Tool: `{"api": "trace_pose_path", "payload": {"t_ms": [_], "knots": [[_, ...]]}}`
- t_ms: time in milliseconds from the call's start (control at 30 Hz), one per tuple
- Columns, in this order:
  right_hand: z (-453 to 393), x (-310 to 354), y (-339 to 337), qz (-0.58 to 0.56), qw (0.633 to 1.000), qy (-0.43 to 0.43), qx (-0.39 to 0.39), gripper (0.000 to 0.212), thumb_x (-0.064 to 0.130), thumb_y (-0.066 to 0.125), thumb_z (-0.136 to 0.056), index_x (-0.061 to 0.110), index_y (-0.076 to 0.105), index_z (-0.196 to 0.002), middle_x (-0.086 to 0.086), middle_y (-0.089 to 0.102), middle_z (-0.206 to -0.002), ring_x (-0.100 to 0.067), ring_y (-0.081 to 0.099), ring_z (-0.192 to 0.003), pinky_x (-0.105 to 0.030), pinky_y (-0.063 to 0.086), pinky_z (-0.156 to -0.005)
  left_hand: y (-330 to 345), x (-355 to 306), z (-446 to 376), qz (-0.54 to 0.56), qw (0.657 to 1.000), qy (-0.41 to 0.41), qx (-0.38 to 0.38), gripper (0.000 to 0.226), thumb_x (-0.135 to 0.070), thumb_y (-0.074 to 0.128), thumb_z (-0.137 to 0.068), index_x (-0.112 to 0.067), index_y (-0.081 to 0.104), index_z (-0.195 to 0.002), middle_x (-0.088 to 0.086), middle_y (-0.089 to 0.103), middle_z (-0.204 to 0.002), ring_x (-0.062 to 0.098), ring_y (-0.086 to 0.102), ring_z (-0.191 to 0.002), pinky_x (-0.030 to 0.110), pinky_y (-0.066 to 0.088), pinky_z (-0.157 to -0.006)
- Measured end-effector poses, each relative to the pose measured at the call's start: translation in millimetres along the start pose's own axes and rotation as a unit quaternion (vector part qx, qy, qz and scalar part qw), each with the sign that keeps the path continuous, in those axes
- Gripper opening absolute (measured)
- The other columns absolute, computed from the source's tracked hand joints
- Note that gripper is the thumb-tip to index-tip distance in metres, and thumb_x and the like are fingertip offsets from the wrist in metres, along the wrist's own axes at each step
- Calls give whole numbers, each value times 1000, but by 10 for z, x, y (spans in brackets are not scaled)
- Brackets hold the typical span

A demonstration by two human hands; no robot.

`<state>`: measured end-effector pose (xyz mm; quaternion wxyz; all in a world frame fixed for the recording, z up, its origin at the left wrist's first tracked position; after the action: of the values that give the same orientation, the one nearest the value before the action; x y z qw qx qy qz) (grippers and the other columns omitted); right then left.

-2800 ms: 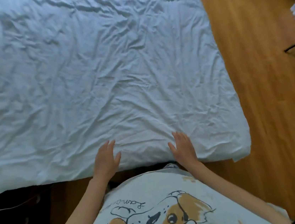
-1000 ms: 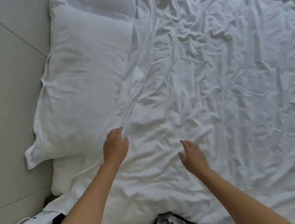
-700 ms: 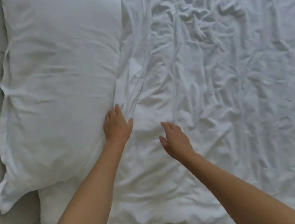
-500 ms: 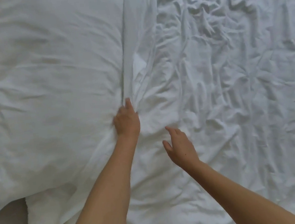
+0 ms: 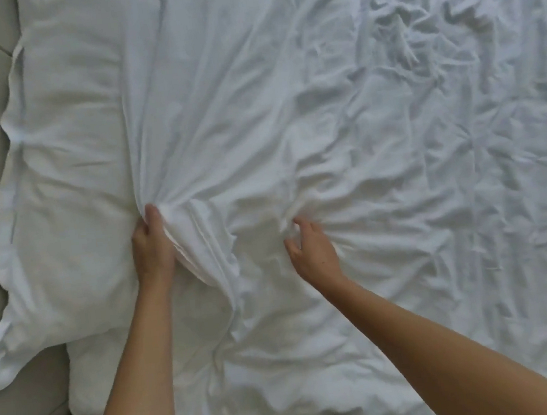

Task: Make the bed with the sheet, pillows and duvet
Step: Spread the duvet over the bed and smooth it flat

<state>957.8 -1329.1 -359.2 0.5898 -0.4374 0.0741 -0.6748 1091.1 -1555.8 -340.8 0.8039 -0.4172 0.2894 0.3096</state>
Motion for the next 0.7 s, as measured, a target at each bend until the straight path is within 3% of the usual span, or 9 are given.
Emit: {"api": "trace_pose_path", "payload": {"t_ms": [100, 200, 300, 400, 467, 567, 633, 700], "knots": [[1, 99, 179, -15, 999, 19, 29, 54, 38, 45, -98, 12, 34, -145, -9, 41, -145, -26, 47, -126, -34, 39, -97, -40, 348, 247, 35, 989, -20, 143, 53, -64, 45, -88, -23, 65, -116, 5, 67, -116, 24, 61, -111, 38, 52, -93], [51, 195, 418, -84, 993, 47, 70, 79, 61, 47, -89, 13, 26, -148, -7, 39, -149, -25, 42, -133, -40, 39, -105, -85, 602, 542, -83, 971, 17, 222, 54, -78, 50, -69, -35, 65, -99, -14, 70, -101, 12, 64, -101, 29, 48, -84], [229, 347, 723, -136, 983, 40, 121, 97, 75, 45, -76, 22, 16, -152, -4, 39, -149, -25, 42, -133, -39, 39, -103, -102, 873, 819, -193, 949, 18, 250, 59, -71, 59, -69, -40, 59, -119, -21, 64, -115, 7, 59, -106, 28, 43, -83], [419, 453, 979, -136, 983, 1, 122, 84, 66, 51, -82, 24, 22, -149, -2, 40, -145, -24, 43, -129, -32, 37, -95, -115, 1343, 1057, -330, 897, 9, 293, 72, -67, 63, -76, -34, 44, -138, -13, 54, -137, 14, 51, -125, 33, 39, -100], [461, 451, 1088, -108, 989, -3, 105, 93, 66, 56, -81, 19, 18, -151, -4, 33, -149, -25, 37, -134, -35, 37, -102, -140, 1583, 1137, -396, 873, 9, 284, 76, -65, 62, -78, -25, 42, -139, -6, 54, -138, 18, 50, -126, 33, 34, -105], [528, 430, 1296, -17, 993, -21, 117, 118, 72, 63, -70, 12, 5, -153, -9, 18, -157, -27, 24, -142, -43, 34, -111, -73, 1807, 1210, -430, 864, -2, 263, 71, -66, 63, -77, -18, 50, -129, 0, 65, -121, 21, 61, -109, 27, 45, -85], [551, 367, 1409, 24, 996, -17, 88, 118, 65, 71, -66, 8, 11, -151, -13, 28, -149, -30, 32, -137, -44, 39, -106, 67, 1952, 1351, -437, 851, -18, 290, 63, -66, 58, -80, -20, 55, -122, 0, 69, -114, 21, 64, -103, 28, 47, -80], [596, 262, 1487, 26, 997, 16, 69, 113, 50, 75, -71, 8, 7, -151, -15, 36, -142, -32, 38, -130, -42, 43, -101, 185, 2087, 1529, -403, 860, -49, 308, 45, -58, 56, -85, -18, 61, -105, 2, 70, -107, 23, 65, -97, 28, 47, -77]]}}
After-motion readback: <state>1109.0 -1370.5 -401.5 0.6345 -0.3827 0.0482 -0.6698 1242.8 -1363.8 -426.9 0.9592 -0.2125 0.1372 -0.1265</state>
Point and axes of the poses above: each hand's wrist, its own z-axis away from the middle knuckle, its own y-axis out of the palm, x = y × z, the point moved 5 cm from there along -z, towards the middle knuckle
